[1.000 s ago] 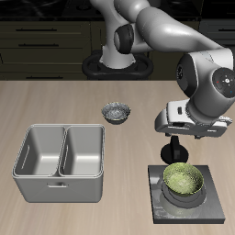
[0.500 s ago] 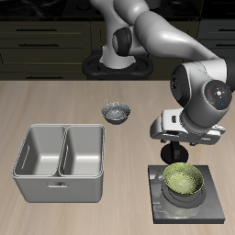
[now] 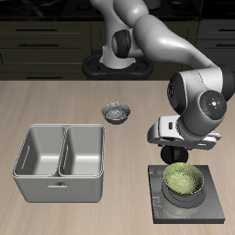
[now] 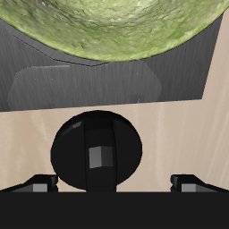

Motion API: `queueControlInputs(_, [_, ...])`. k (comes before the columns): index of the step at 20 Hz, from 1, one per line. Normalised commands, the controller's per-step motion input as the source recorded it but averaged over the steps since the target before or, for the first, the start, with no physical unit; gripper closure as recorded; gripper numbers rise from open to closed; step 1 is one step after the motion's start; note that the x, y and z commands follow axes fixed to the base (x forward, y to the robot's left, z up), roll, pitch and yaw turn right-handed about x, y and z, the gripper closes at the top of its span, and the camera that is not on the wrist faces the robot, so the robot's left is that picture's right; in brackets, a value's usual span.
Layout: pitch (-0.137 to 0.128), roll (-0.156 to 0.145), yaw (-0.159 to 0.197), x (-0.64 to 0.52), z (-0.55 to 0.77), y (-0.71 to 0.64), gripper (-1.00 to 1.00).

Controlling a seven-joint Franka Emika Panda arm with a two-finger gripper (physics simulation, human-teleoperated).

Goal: Place the green bowl on the flat stove and turn on the flat stove

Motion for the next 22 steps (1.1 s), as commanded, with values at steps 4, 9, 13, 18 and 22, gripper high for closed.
queueControlInputs(4, [0.031, -0.003, -0.01, -0.04, -0.16, -0.02, -1.0])
queueControlInputs(9, [0.002, -0.002, 0.035, -0.05, -0.32, -0.06, -1.0])
queueControlInputs(13, [0.038, -0.023, 0.011, -0.14, -0.41, 0.02, -1.0])
queueControlInputs(18, [-0.013, -0.021, 0.008, -0.35, -0.26, 0.08, -1.0])
queueControlInputs(22, [-0.024, -0.011, -0.002, -0.36, -0.23, 0.09, -1.0])
